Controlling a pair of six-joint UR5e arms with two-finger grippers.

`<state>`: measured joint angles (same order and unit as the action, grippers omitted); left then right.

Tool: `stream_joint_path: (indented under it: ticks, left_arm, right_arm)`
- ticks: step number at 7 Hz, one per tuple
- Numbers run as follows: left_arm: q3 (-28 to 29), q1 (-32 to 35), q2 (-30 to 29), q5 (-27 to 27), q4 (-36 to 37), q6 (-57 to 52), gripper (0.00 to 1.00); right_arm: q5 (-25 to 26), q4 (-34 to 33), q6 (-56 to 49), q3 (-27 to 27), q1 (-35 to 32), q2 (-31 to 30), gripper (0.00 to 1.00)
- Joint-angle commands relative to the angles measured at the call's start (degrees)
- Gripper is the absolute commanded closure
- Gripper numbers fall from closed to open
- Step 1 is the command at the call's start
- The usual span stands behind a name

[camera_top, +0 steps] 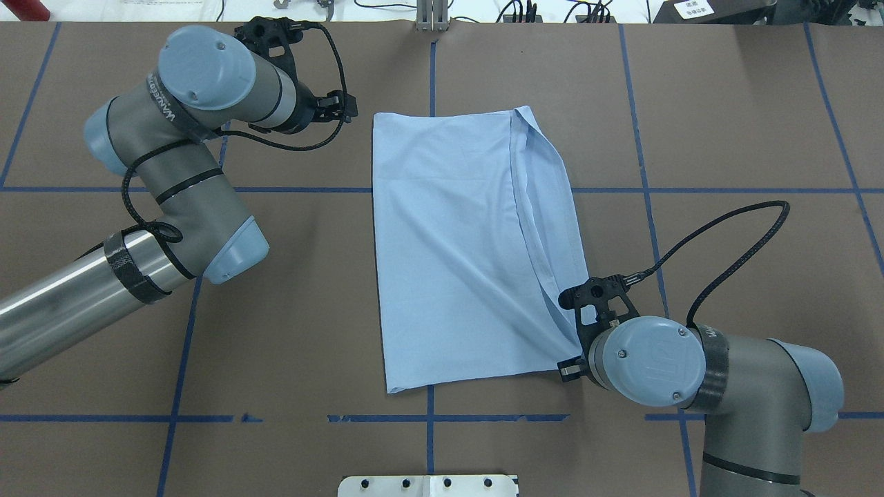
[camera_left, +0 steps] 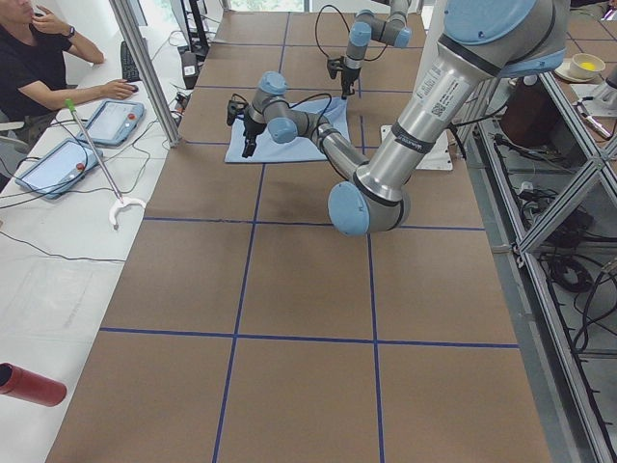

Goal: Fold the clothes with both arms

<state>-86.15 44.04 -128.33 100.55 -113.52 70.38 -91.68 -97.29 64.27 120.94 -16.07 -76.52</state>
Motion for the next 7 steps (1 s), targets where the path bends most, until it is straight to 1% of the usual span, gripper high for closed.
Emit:
stream_joint_path:
  ticks: [1,2,3,4,5,6,7]
  left_arm:
    - [0.0,0.0,-0.1,0.0,0.0,-0.1,0.0]
    - [0.0,0.0,-0.2,0.1,0.0,-0.1,0.0]
    - [-0.2,0.0,-0.4,0.1,0.0,-0.2,0.0]
    - [-0.2,0.1,-0.3,-0.1,-1.3,-0.2,0.0]
    - [-0.2,0.1,-0.3,-0.1,-2.6,-0.2,0.0]
    - [-0.3,0.0,-0.5,-0.3,-2.8,-0.2,0.0]
    - [-0.2,0.0,-0.5,-0.3,-4.3,-0.2,0.0]
  right_arm:
    - [0.0,0.4,0.2,-0.9,-2.5,3.0,0.0]
    - [-0.2,0.4,-0.5,-1.3,-5.3,4.9,0.0]
    - [-0.3,0.4,-1.6,-3.9,-7.5,8.3,0.0]
    - [-0.2,0.4,-2.4,-9.0,-8.2,12.6,0.0]
    - [-0.2,0.5,-2.4,-12.4,-8.7,15.4,0.0]
    - [-0.2,0.5,-2.7,-14.7,-9.2,16.5,0.0]
    - [-0.1,0.6,-5.5,-16.6,-9.6,16.6,0.0]
